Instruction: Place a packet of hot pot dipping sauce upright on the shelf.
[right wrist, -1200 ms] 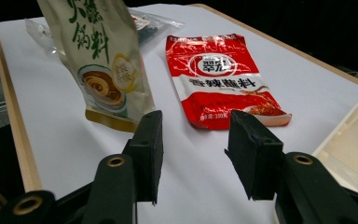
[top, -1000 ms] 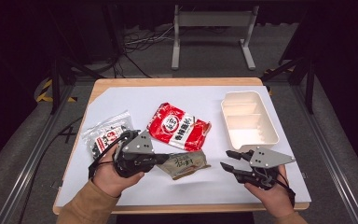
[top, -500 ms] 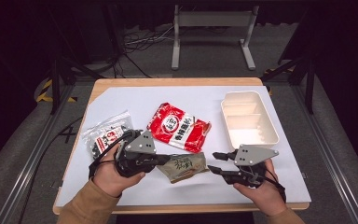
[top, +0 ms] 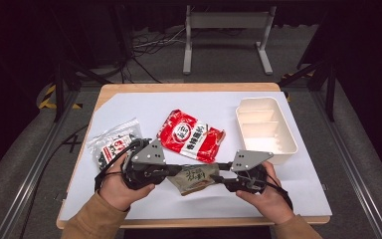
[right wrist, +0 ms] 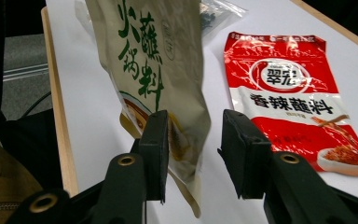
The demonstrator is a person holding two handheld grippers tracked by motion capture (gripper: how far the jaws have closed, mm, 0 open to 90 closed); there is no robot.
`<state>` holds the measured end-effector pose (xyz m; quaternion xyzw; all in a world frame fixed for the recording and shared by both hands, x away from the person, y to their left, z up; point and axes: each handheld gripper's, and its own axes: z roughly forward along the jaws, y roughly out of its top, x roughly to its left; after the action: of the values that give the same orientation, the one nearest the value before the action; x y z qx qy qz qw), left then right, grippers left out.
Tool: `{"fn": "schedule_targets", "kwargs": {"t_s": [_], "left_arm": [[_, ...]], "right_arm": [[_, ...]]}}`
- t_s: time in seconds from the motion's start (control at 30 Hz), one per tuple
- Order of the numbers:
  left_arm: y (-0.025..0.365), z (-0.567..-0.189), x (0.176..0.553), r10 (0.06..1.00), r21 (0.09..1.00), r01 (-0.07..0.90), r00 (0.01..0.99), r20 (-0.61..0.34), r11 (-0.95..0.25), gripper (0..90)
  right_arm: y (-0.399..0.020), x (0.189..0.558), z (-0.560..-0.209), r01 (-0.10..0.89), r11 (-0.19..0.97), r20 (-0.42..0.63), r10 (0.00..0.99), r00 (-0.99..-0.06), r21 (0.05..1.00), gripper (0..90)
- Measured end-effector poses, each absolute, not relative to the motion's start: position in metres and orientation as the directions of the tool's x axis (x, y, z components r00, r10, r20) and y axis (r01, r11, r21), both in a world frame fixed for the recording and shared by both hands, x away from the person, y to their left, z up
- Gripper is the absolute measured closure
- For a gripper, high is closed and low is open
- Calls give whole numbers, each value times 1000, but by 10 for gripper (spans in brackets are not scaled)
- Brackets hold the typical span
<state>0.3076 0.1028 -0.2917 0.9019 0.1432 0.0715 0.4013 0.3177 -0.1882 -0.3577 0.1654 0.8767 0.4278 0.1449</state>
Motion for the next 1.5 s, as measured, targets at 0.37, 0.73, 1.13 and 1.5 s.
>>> {"fn": "schedule_targets", "kwargs": {"t_s": [0.37, 0.73, 1.13, 1.5], "left_arm": [[100, -293, 306, 304, 741, 192, 952, 16, -643, 900], [103, -293, 307, 320, 750, 199, 947, 18, -630, 900], [108, -292, 310, 329, 782, 205, 944, 1, -588, 847], [120, -296, 314, 379, 807, 223, 926, 2, -548, 543]], "right_arm": [[-173, 320, -356, 103, 631, -164, 351, -922, 769, 685], [-169, 319, -352, 58, 674, -195, 293, -936, 736, 847], [-177, 320, -347, 70, 638, -124, 254, -959, 767, 900], [-192, 323, -335, 75, 618, -116, 264, -958, 783, 900]]}}
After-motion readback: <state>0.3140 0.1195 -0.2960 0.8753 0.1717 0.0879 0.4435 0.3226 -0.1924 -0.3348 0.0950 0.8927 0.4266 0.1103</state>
